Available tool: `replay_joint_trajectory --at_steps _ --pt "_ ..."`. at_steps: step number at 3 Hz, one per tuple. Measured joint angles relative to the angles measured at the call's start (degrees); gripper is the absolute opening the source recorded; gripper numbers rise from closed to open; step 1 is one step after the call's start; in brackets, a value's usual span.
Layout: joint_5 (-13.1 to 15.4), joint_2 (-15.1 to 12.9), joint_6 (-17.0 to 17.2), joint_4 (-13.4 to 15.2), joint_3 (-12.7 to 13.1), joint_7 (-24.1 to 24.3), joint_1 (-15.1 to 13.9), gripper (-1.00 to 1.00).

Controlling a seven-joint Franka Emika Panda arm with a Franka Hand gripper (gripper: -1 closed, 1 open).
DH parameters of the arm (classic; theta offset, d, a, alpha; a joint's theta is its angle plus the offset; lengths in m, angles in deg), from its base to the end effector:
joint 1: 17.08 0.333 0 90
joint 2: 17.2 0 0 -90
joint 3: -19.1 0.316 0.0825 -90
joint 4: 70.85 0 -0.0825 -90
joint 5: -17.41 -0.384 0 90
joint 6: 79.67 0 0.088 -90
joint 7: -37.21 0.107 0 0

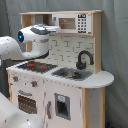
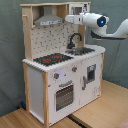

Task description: Play with the kitchen

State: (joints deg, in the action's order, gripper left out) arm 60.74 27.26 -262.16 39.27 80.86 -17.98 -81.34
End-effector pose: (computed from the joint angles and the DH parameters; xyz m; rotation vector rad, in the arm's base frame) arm 0.4778 0.2778 0.6962 0.6297 1.3847 0.5230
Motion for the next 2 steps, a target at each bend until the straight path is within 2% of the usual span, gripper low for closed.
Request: replay_joint_trajectory --at_steps 1,2 --pt "0.0 -0.5 0.9 2.4 -2.7 -1.0 4.3 -1.00" --pt "0.0 -0.9 -1.9 5.0 -5.5 -1.7 7.4 -1.00"
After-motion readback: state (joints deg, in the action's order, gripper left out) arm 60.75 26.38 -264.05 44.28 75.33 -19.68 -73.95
